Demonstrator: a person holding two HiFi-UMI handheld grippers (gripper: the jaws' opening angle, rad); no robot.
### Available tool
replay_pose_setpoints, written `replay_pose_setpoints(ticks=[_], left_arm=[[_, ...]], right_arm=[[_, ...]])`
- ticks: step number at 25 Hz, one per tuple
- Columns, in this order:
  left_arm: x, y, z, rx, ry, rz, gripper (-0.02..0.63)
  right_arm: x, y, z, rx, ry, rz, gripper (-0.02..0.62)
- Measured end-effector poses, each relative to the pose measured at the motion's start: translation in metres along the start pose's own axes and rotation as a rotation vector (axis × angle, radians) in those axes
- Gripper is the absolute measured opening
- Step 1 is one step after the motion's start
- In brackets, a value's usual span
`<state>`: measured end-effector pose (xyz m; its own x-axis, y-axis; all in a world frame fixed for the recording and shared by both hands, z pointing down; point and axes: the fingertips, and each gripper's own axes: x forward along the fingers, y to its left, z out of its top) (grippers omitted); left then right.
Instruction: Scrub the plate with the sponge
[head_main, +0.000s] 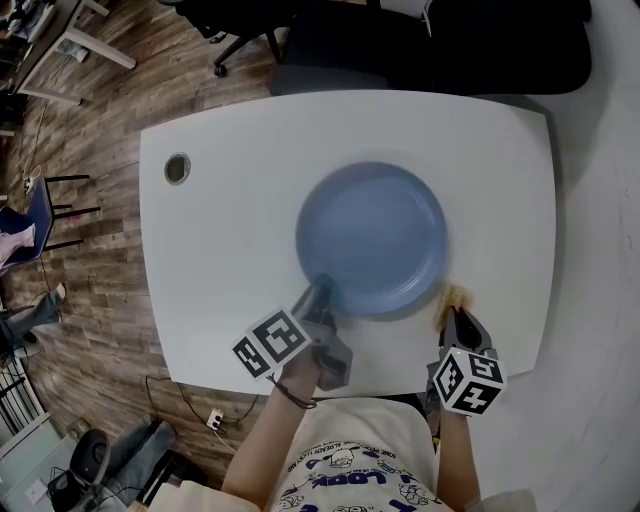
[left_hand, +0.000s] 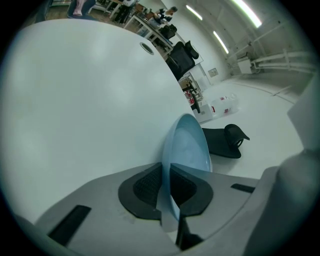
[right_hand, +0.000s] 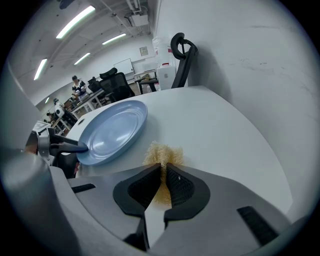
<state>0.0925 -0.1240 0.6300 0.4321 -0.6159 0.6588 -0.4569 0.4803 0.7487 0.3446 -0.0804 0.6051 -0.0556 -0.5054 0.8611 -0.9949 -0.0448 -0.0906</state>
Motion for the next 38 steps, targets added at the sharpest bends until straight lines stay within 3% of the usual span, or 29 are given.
replay_pose_setpoints(ticks=[11, 19, 23, 31, 38], left_arm=[[-0.019, -0.005, 0.001, -0.041, -0.032, -0.03, 0.026], [-0.044, -0.019, 0.005, -0.086, -0.081, -0.098, 0.026], [-0.056, -0.026, 0.011, -0.071, -0.094, -0.122, 0.026], [-0.095, -0.039, 0.024, -0.061, -0.11, -0.172, 0.026], [-0.134, -0.045, 0.042, -0.039, -0.131, -0.224, 0.026]], right_arm=[[-0.008, -0.006, 0.021, 0.006, -0.074, 0.004, 0.044], [-0.033, 0.01, 0.067, -0.025, -0.208, 0.054, 0.044], [-0.055, 0.023, 0.097, -0.05, -0.3, 0.066, 0.044], [-0.106, 0.067, 0.139, -0.099, -0.451, 0.1, 0.044], [-0.144, 0.128, 0.15, -0.146, -0.542, 0.158, 0.044]])
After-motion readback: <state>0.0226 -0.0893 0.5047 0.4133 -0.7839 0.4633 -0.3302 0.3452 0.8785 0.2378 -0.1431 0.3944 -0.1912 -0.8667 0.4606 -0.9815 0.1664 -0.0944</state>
